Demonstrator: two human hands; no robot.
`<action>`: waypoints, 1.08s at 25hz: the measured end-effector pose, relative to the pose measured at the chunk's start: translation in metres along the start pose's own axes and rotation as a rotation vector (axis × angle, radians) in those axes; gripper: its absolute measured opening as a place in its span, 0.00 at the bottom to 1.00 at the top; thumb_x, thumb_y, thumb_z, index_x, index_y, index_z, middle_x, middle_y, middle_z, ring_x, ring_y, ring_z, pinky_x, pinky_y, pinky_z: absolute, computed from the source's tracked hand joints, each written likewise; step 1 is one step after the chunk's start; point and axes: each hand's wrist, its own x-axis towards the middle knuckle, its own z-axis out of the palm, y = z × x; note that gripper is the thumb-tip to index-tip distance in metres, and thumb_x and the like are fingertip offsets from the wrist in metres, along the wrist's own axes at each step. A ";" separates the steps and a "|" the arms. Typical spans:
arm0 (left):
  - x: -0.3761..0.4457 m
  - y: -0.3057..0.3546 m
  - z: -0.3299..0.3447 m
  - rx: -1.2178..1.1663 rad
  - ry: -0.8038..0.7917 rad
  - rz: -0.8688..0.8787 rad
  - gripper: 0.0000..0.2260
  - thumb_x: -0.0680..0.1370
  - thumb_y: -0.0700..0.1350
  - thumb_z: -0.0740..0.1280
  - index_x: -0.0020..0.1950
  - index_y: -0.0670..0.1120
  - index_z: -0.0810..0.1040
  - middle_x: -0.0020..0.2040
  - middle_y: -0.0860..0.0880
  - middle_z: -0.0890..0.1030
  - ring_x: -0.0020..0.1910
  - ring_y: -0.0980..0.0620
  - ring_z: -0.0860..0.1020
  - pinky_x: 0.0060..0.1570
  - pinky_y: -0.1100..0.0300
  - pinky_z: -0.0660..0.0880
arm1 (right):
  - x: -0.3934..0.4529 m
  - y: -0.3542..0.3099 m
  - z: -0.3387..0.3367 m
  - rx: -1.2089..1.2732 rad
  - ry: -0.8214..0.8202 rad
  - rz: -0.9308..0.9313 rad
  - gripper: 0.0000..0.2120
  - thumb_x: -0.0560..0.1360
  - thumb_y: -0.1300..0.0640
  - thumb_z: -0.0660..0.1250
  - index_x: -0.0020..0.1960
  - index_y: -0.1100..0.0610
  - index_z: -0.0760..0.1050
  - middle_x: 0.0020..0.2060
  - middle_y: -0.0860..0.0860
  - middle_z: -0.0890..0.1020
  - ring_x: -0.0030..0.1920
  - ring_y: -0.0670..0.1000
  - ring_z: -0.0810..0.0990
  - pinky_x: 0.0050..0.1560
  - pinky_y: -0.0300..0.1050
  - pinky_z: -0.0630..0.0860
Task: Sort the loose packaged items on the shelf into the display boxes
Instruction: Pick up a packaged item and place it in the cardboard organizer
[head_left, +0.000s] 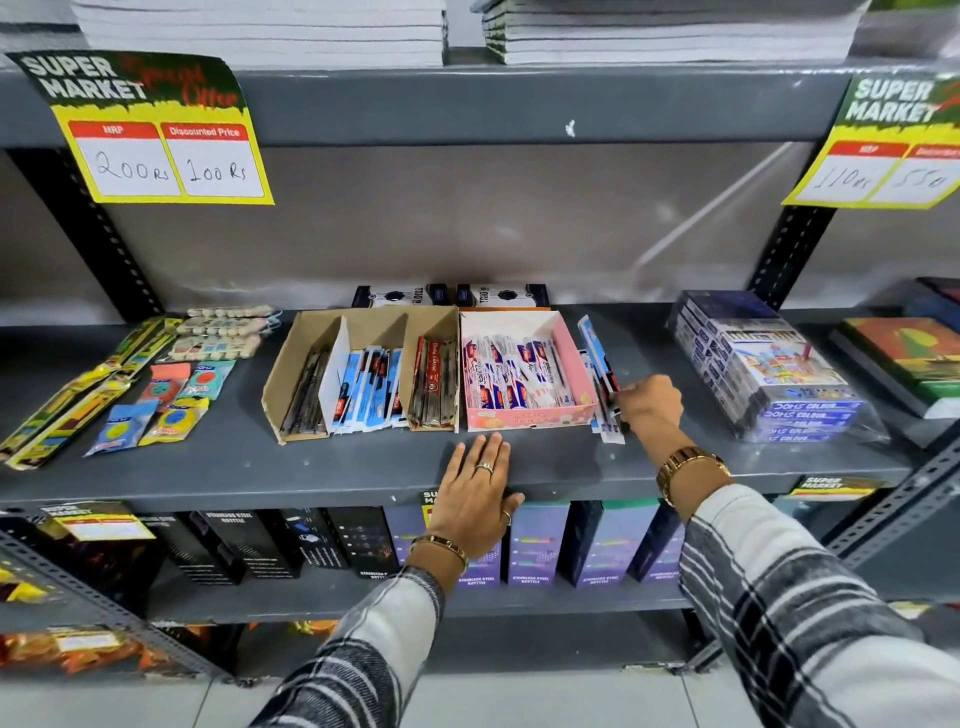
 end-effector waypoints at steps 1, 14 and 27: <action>0.000 0.000 0.000 0.003 -0.004 -0.002 0.29 0.83 0.55 0.50 0.77 0.42 0.45 0.79 0.43 0.48 0.78 0.45 0.46 0.76 0.50 0.40 | -0.001 0.000 -0.003 0.055 0.004 0.016 0.12 0.70 0.59 0.71 0.51 0.65 0.80 0.53 0.63 0.83 0.55 0.62 0.81 0.56 0.50 0.77; -0.006 0.005 -0.016 0.024 -0.093 -0.041 0.29 0.83 0.55 0.50 0.77 0.42 0.42 0.80 0.45 0.45 0.79 0.47 0.43 0.77 0.51 0.40 | -0.038 -0.025 -0.031 0.559 -0.053 -0.056 0.17 0.72 0.66 0.68 0.29 0.50 0.73 0.29 0.51 0.80 0.26 0.47 0.73 0.33 0.44 0.74; -0.025 -0.018 -0.027 0.050 -0.095 -0.148 0.29 0.83 0.56 0.49 0.77 0.42 0.43 0.80 0.44 0.47 0.79 0.46 0.46 0.76 0.48 0.42 | -0.073 -0.039 -0.028 0.535 -0.150 -0.124 0.05 0.73 0.67 0.68 0.47 0.64 0.82 0.38 0.56 0.82 0.26 0.47 0.75 0.28 0.36 0.75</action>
